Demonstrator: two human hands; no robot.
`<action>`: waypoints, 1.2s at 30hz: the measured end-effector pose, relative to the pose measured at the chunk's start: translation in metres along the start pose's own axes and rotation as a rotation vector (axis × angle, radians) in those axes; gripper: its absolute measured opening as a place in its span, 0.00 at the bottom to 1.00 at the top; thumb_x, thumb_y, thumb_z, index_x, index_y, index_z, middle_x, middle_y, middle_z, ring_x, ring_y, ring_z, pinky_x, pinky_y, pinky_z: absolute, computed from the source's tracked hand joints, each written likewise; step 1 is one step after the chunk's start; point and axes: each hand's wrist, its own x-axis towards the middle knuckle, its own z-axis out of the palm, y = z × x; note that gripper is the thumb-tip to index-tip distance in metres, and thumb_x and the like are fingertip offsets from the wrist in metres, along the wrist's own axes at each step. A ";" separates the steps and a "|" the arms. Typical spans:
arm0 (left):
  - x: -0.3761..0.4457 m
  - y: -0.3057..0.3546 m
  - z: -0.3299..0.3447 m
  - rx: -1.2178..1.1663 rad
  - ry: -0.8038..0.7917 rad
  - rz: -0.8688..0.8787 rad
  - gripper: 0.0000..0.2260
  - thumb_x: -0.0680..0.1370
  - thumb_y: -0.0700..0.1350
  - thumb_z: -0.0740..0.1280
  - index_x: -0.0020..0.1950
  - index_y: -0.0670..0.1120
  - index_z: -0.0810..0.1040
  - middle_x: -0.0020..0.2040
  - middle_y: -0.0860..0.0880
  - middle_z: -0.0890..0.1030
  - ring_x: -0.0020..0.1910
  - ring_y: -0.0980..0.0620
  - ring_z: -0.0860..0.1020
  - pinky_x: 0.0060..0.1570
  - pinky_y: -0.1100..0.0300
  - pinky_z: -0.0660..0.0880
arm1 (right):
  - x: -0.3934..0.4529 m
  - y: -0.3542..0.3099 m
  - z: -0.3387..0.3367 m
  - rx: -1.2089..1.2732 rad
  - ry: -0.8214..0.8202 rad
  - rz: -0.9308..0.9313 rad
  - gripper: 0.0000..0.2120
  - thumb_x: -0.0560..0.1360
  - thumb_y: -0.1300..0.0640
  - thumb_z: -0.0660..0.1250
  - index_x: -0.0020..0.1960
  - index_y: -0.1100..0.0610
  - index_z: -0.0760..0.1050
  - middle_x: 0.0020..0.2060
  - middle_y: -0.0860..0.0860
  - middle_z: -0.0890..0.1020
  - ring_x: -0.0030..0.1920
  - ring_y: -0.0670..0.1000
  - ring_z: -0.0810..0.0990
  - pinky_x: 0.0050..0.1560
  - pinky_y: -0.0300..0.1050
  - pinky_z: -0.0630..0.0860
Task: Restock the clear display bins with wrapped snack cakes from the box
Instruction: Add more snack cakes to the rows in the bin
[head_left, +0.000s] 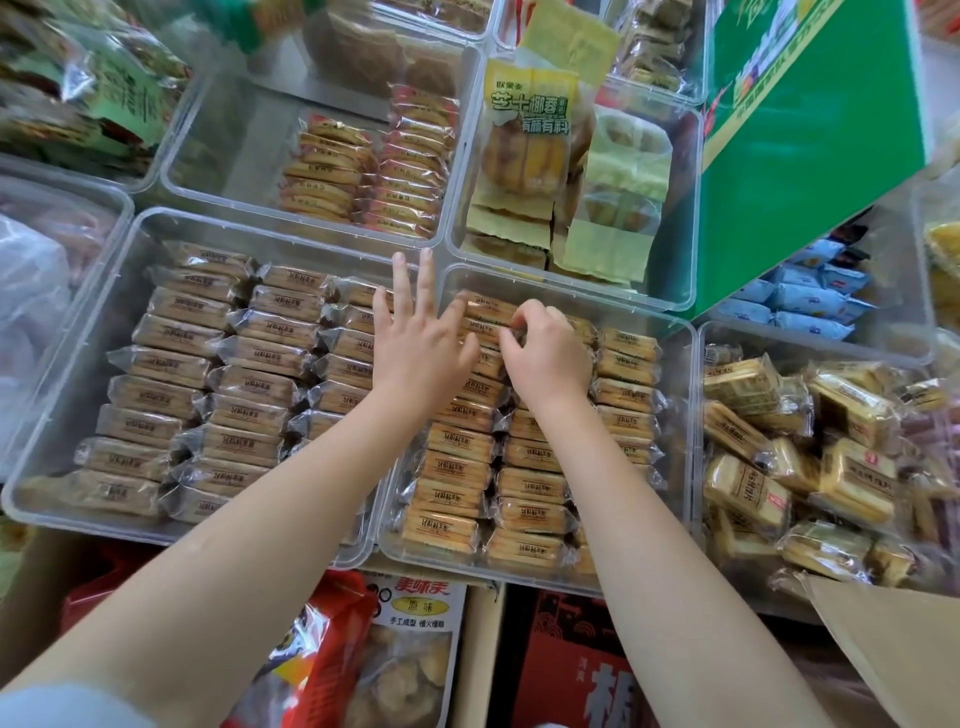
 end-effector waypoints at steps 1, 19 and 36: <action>0.000 0.000 0.000 -0.003 -0.001 0.000 0.26 0.82 0.60 0.49 0.80 0.54 0.60 0.82 0.39 0.37 0.80 0.36 0.36 0.77 0.37 0.46 | -0.002 0.000 -0.001 -0.081 -0.035 0.014 0.11 0.81 0.47 0.62 0.56 0.54 0.73 0.48 0.48 0.75 0.42 0.52 0.75 0.38 0.45 0.71; -0.040 -0.007 0.009 -0.067 0.034 0.047 0.28 0.83 0.59 0.50 0.83 0.59 0.47 0.81 0.43 0.33 0.80 0.39 0.34 0.78 0.40 0.41 | 0.005 0.000 -0.022 0.352 -0.123 0.293 0.06 0.77 0.53 0.71 0.47 0.54 0.85 0.41 0.44 0.81 0.45 0.45 0.77 0.50 0.43 0.71; -0.038 -0.004 0.003 -0.067 -0.036 0.020 0.26 0.83 0.61 0.49 0.81 0.59 0.56 0.81 0.42 0.32 0.80 0.39 0.34 0.77 0.40 0.42 | -0.005 -0.012 -0.018 0.038 0.025 0.130 0.04 0.80 0.53 0.66 0.52 0.53 0.77 0.45 0.48 0.80 0.42 0.51 0.78 0.32 0.40 0.65</action>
